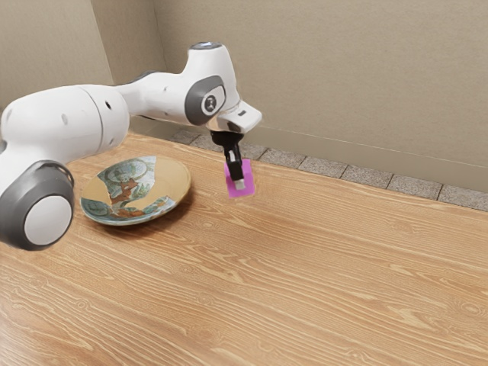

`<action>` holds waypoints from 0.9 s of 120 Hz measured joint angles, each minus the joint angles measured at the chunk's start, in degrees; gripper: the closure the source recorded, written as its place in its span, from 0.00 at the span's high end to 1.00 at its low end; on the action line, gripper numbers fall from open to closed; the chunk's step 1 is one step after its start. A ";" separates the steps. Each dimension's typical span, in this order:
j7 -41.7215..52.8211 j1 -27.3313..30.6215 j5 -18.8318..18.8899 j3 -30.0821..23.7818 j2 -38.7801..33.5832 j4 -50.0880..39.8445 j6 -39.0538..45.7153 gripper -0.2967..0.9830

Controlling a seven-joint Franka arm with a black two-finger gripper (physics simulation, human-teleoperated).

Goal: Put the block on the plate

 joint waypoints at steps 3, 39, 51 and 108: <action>-0.05 0.60 0.01 0.15 -0.08 -0.01 -0.03 0.50; -0.47 7.12 -0.06 2.22 -0.21 -0.27 -0.20 0.50; -0.55 9.04 -0.13 2.57 -0.21 -0.30 -0.21 0.50; -0.78 15.91 -1.08 5.83 3.91 -1.67 0.36 0.50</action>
